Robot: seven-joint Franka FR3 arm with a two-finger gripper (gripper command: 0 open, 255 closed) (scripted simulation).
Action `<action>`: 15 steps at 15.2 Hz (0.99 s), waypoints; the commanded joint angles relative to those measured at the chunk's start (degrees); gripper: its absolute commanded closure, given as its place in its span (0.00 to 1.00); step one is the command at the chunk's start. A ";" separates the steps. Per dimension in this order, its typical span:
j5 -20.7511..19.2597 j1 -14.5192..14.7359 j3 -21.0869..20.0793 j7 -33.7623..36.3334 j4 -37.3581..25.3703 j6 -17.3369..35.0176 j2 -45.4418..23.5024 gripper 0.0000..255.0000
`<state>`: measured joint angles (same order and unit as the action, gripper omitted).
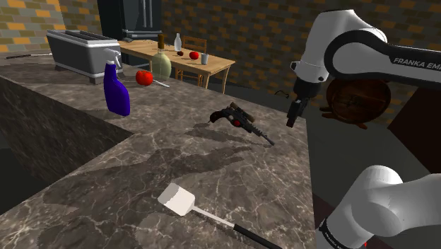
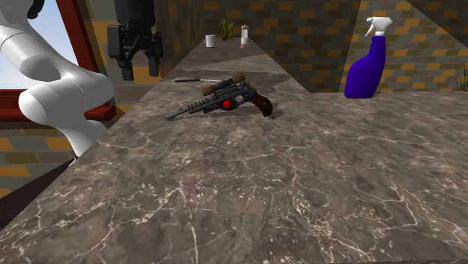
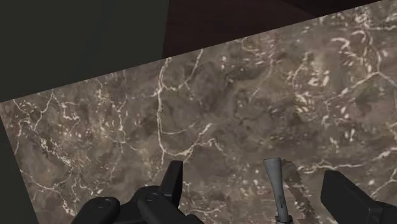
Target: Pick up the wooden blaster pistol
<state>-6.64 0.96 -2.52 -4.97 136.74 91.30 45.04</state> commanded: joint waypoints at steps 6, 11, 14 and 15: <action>4.14 3.69 3.30 -5.24 4.25 15.43 -2.11 0.00; 9.58 8.62 6.74 -12.05 6.60 30.37 -6.03 0.00; 10.88 9.78 7.52 -13.74 8.26 34.65 -7.08 0.00; 10.91 9.80 7.55 -13.83 8.96 35.45 -7.18 0.00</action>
<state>4.04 10.57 4.97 -18.58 144.88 125.44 38.06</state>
